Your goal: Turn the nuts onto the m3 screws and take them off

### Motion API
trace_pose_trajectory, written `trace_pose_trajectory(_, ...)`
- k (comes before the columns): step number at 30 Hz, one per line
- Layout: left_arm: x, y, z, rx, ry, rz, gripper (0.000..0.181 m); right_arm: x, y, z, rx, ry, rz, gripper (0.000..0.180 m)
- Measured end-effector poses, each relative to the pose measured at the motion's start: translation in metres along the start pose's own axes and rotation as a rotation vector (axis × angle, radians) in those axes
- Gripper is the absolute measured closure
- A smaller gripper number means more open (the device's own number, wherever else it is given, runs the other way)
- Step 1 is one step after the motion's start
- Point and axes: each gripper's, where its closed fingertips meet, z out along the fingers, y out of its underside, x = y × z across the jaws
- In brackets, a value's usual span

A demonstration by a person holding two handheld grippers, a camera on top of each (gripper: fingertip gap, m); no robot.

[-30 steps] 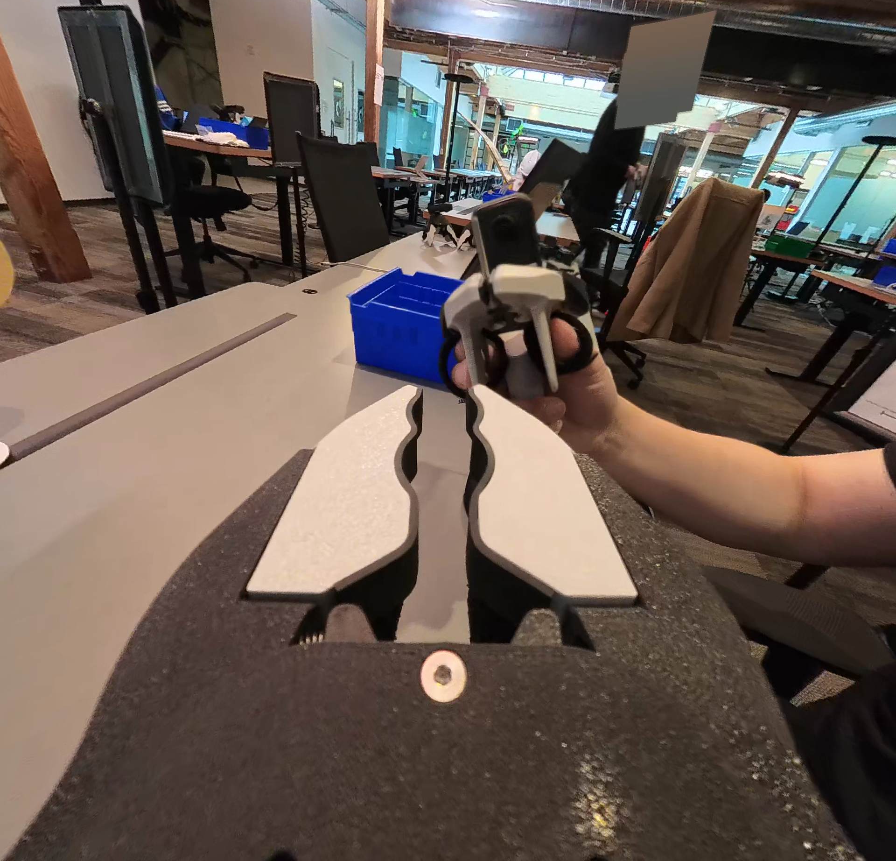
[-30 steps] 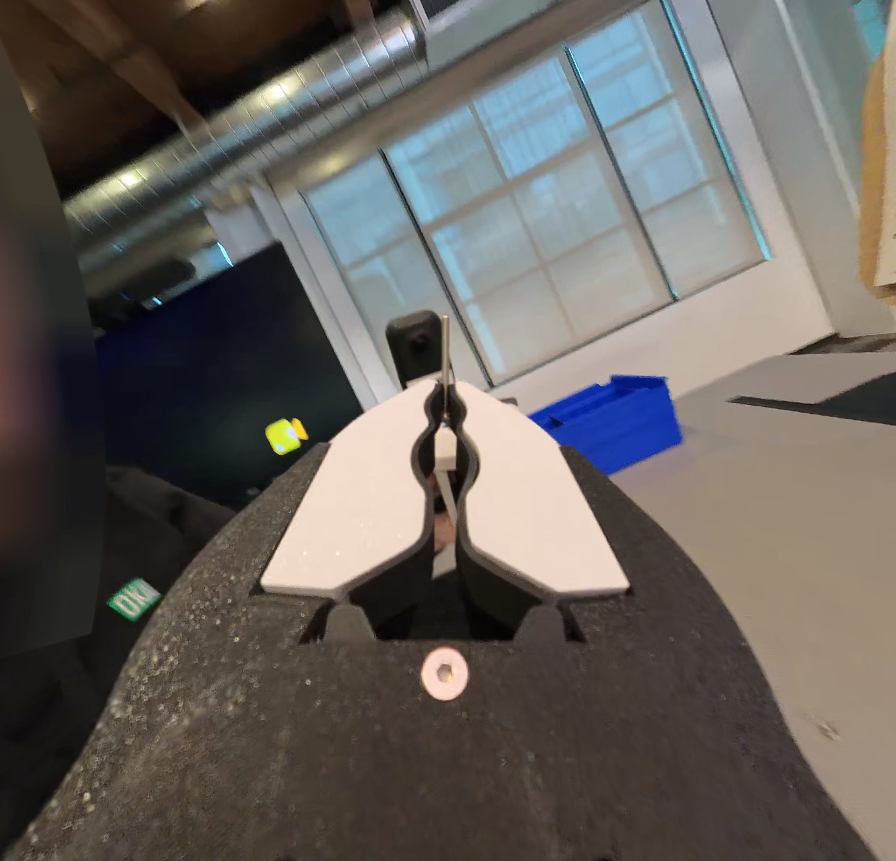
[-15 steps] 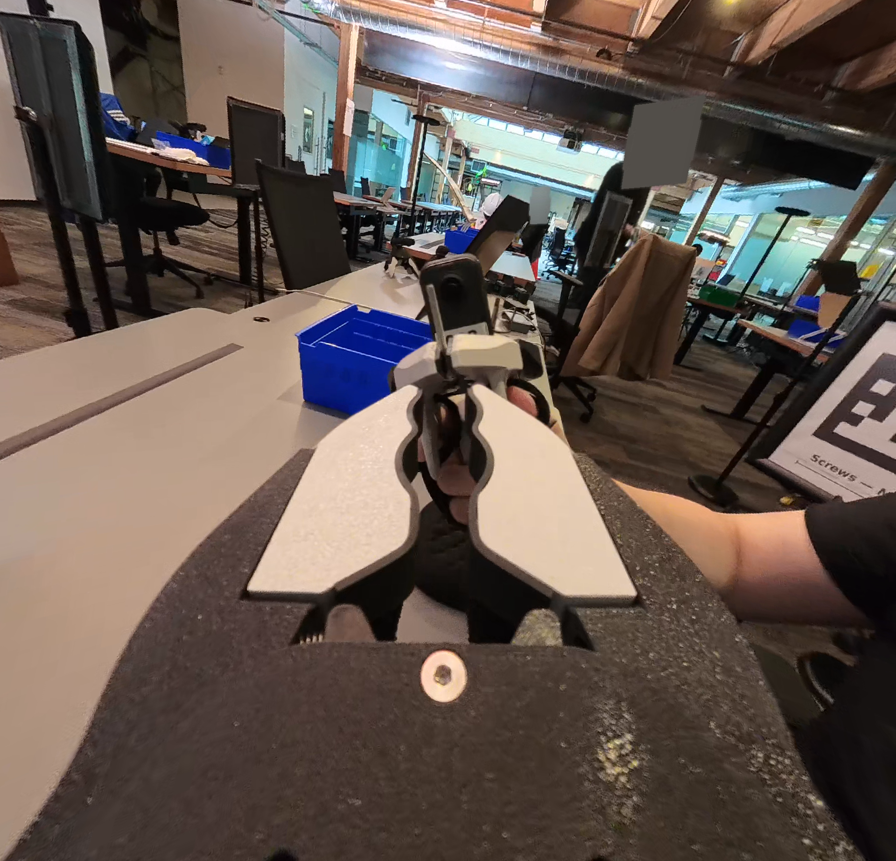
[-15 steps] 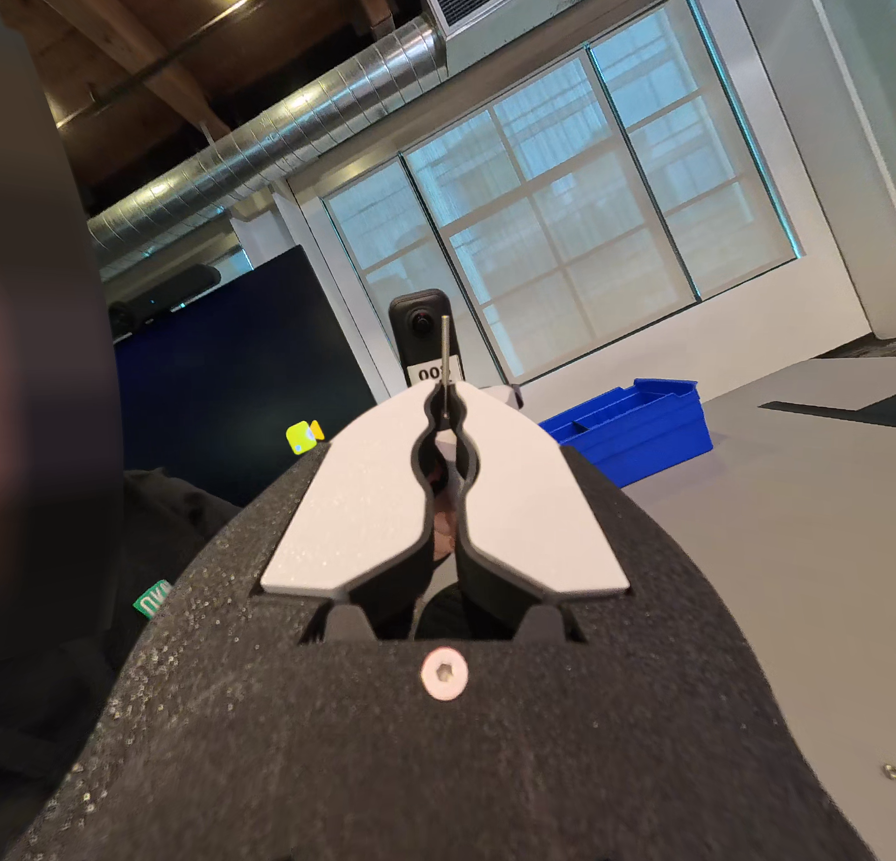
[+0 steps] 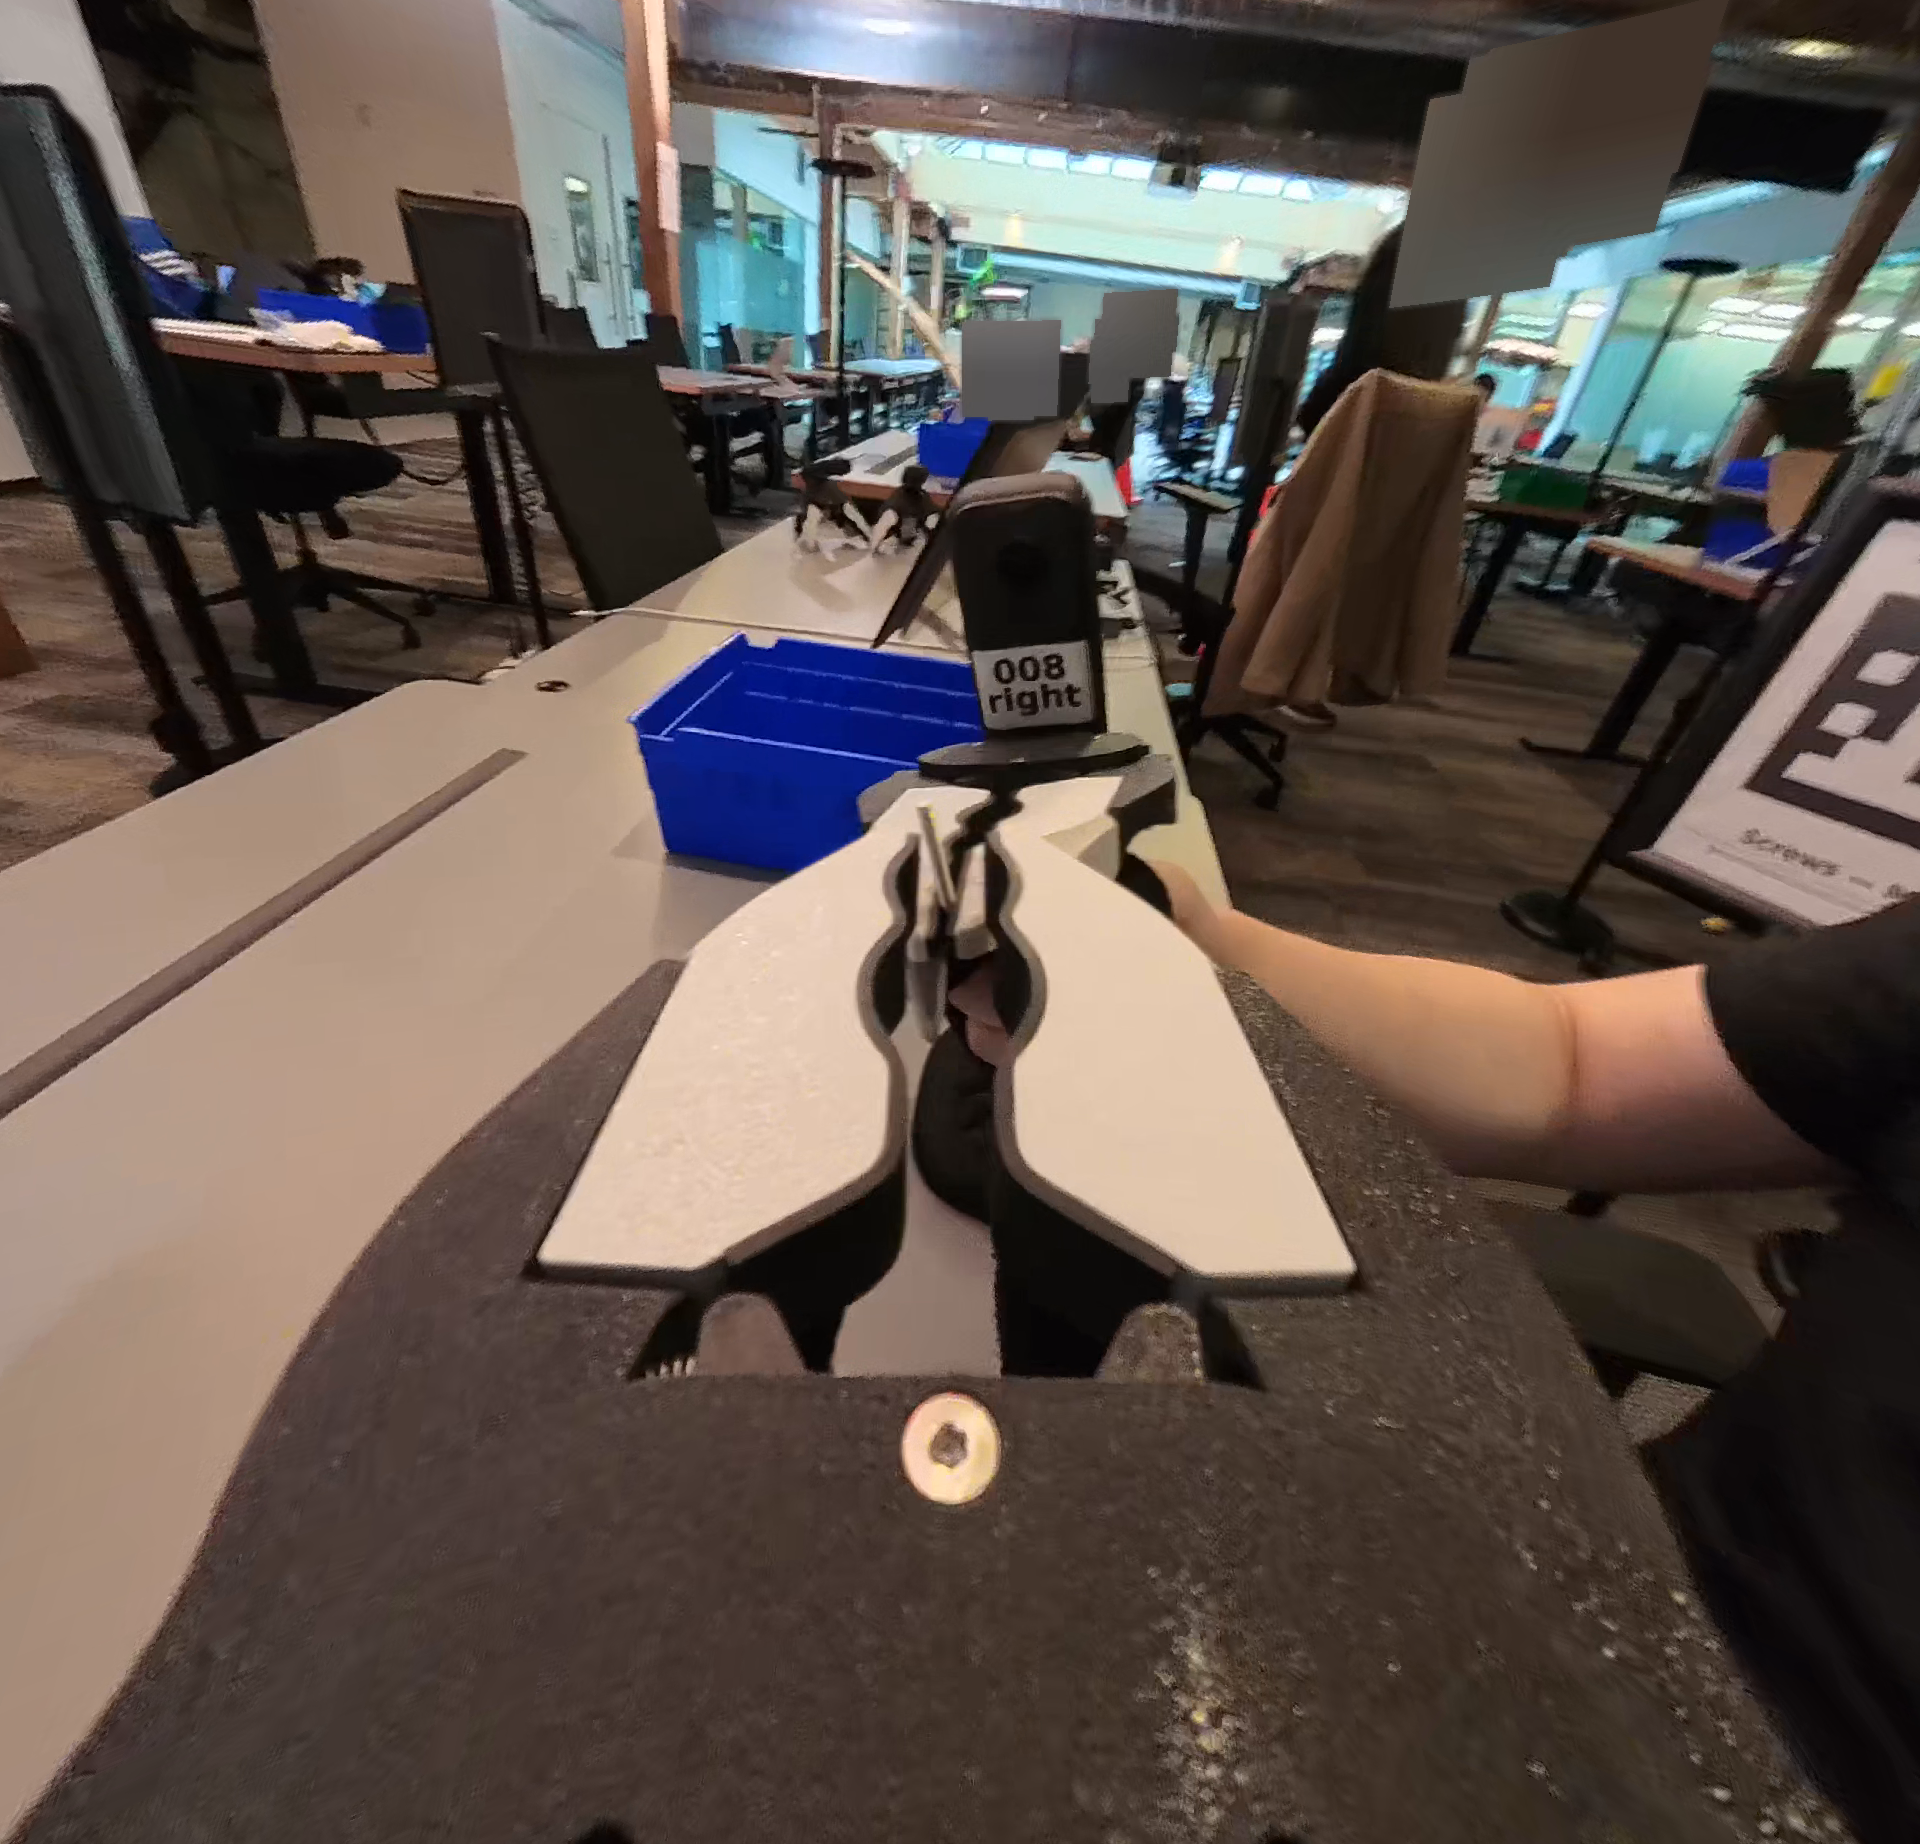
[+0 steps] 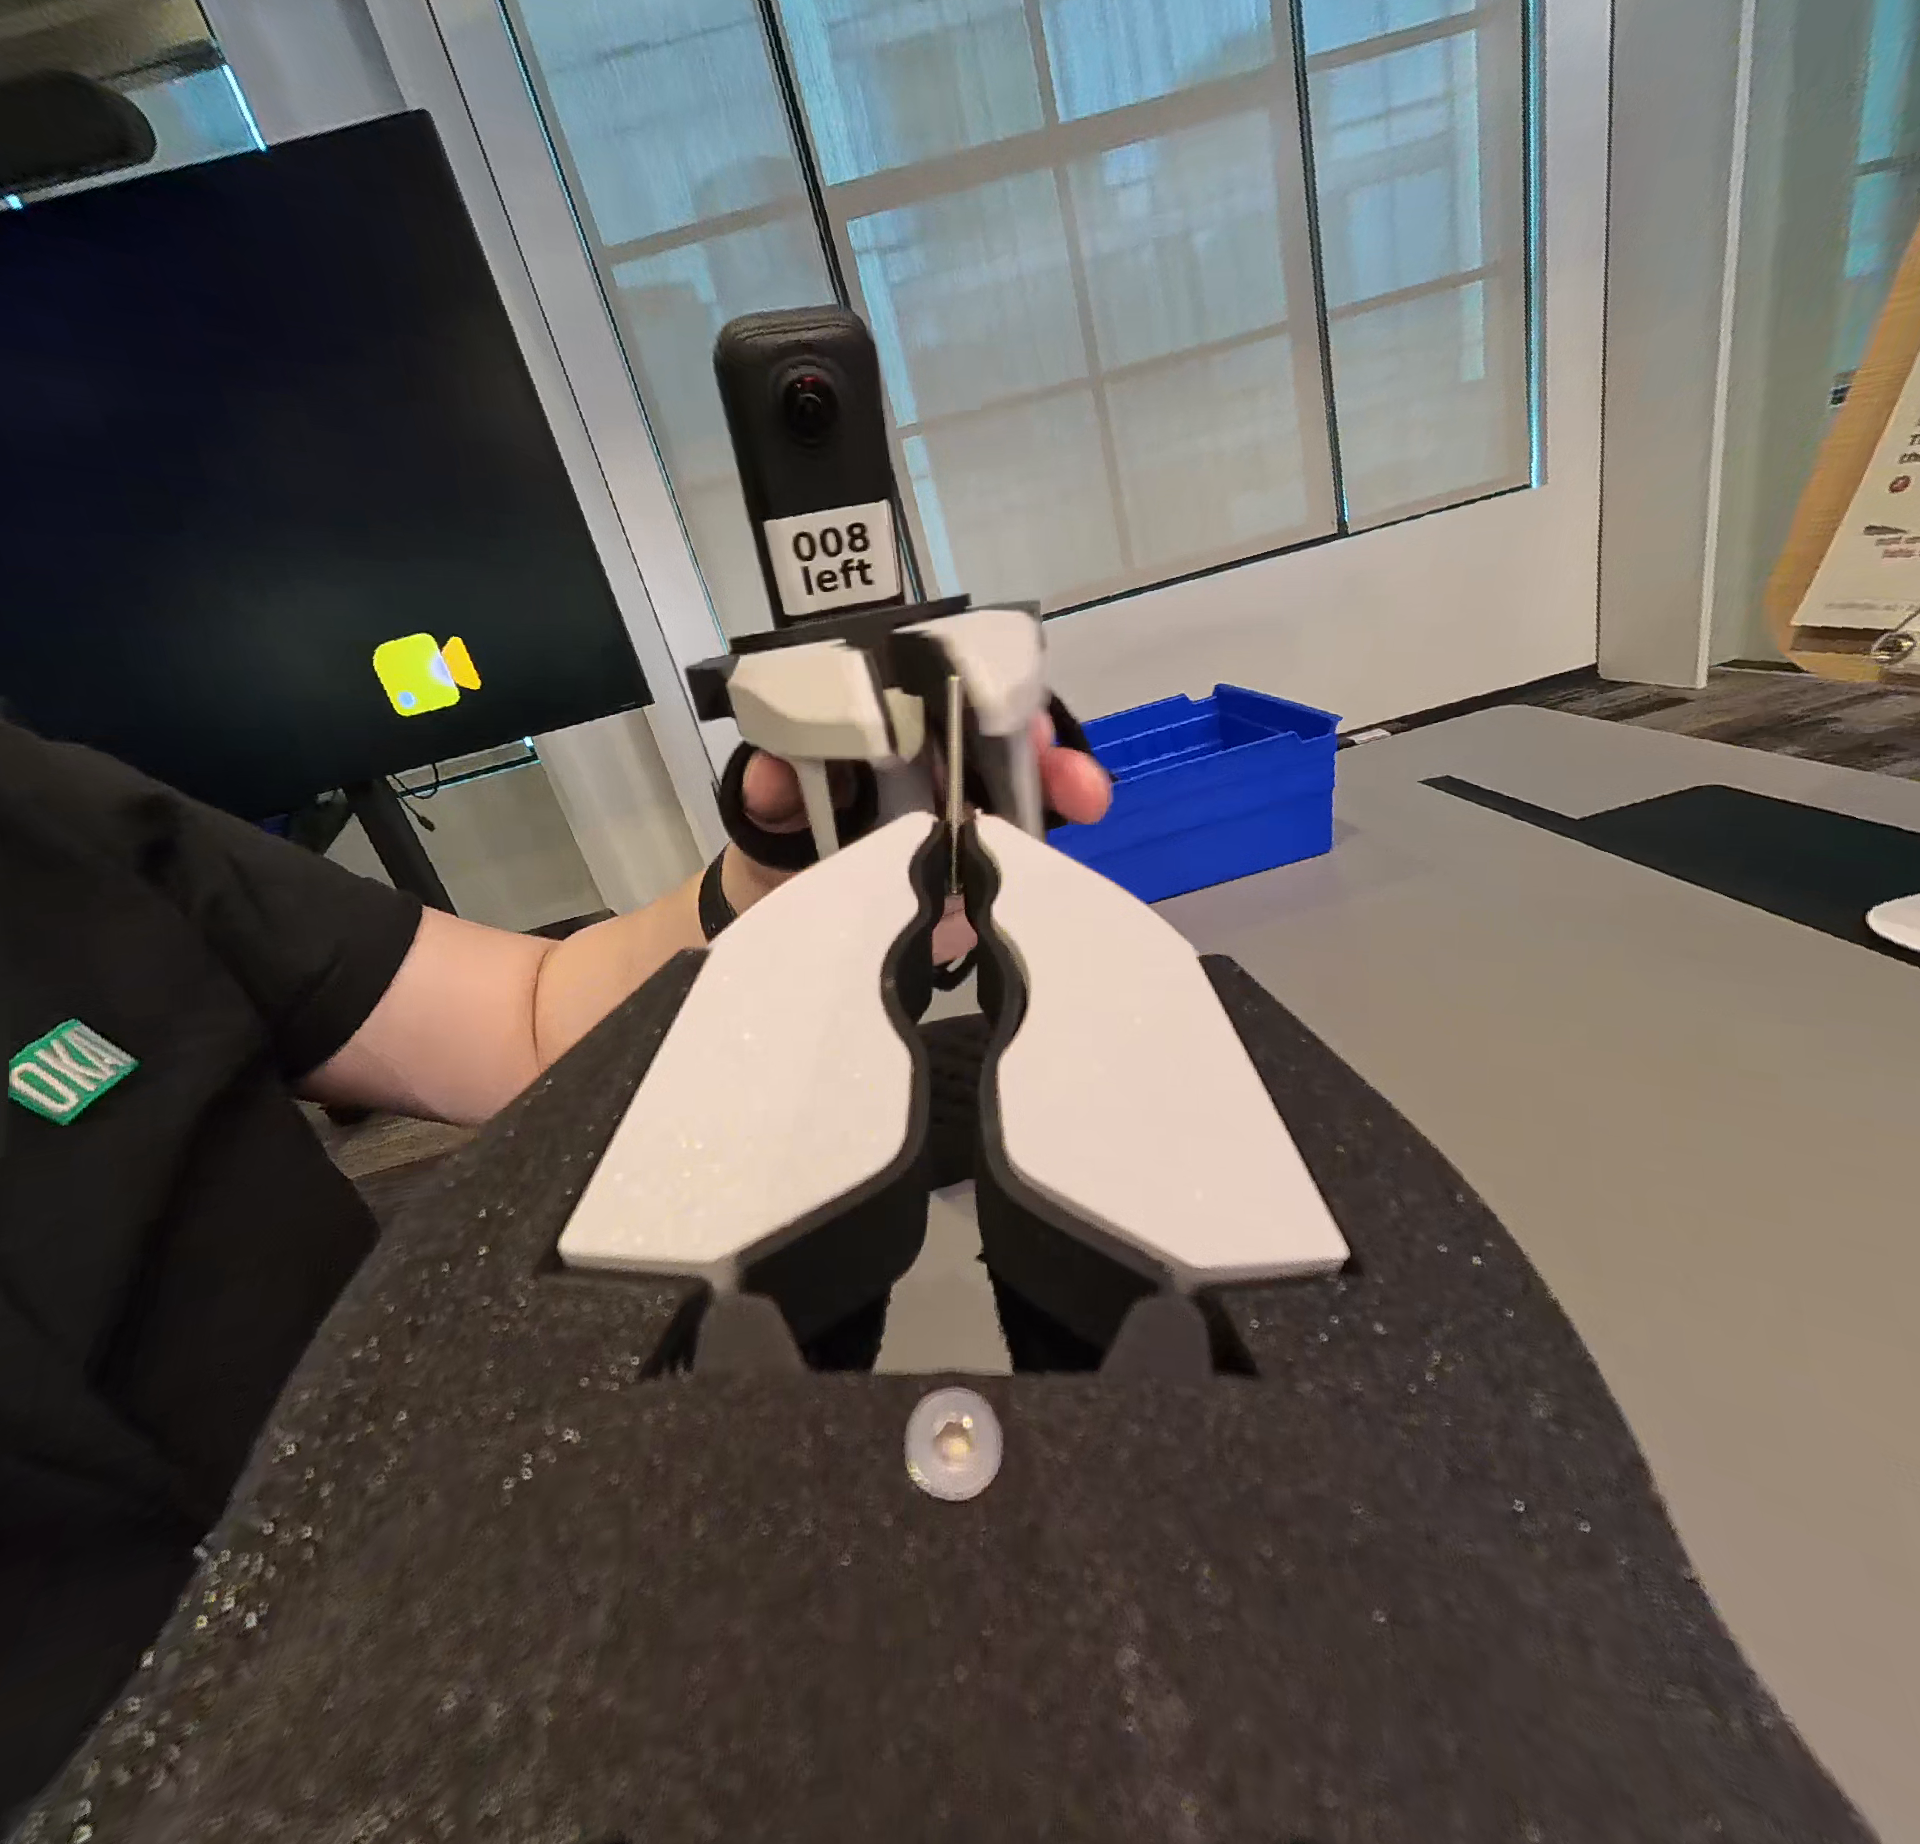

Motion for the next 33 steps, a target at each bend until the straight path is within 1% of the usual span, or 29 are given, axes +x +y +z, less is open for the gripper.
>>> trace_pose_trajectory(1,-0.004,0.001,0.002,-0.001,-0.032,0.012,0.164,-0.001,0.001,0.000,-0.002,-0.006,-0.005,0.178)
trace_pose_trajectory(5,-0.002,0.007,0.006,-0.007,-0.020,0.002,0.163,-0.002,0.000,0.001,-0.004,-0.007,-0.016,0.178)
trace_pose_trajectory(10,0.001,0.010,0.006,-0.005,-0.004,0.008,0.173,-0.002,0.003,0.001,-0.023,0.005,-0.030,0.178)
trace_pose_trajectory(11,0.002,0.010,0.007,-0.002,0.003,0.010,0.177,-0.002,0.003,0.001,-0.022,0.001,-0.029,0.178)
trace_pose_trajectory(19,0.002,0.009,0.005,0.014,0.021,-0.021,0.177,-0.002,0.003,0.003,-0.010,-0.002,-0.043,0.178)
trace_pose_trajectory(22,0.003,0.009,0.004,0.016,0.024,-0.026,0.170,-0.006,0.002,0.004,-0.003,-0.025,-0.051,0.178)
trace_pose_trajectory(26,0.006,0.009,0.004,0.016,0.032,-0.016,0.178,-0.005,0.002,0.005,0.006,-0.015,-0.056,0.178)
trace_pose_trajectory(28,0.006,0.010,0.004,0.013,0.033,-0.015,0.178,-0.005,0.003,0.005,0.011,-0.017,-0.052,0.178)
trace_pose_trajectory(33,0.000,0.011,0.000,0.002,0.007,-0.013,0.179,-0.003,0.003,0.002,0.011,0.021,-0.090,0.166)
